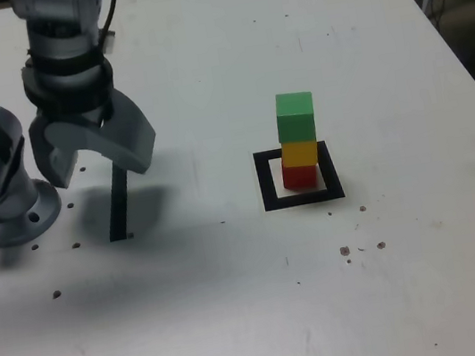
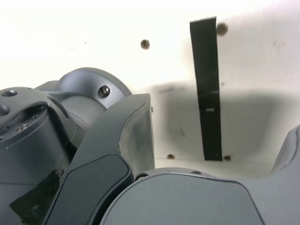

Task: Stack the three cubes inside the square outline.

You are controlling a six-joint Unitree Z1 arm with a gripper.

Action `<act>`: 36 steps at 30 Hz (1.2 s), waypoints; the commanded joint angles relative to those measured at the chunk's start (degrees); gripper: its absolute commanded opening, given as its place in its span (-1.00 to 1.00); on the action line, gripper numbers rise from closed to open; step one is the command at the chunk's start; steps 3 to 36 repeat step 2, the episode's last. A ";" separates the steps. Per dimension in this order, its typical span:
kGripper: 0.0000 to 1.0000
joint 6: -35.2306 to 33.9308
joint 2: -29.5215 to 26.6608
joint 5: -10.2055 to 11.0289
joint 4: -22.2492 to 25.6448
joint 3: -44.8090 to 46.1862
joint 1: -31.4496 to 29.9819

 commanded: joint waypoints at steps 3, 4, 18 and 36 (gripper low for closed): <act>0.98 0.36 -0.38 -0.42 1.25 -0.55 0.08; 0.98 0.36 -0.38 -0.42 1.25 -0.55 0.08; 0.98 0.36 -0.38 -0.42 1.25 -0.55 0.08; 0.98 0.36 -0.38 -0.42 1.25 -0.55 0.08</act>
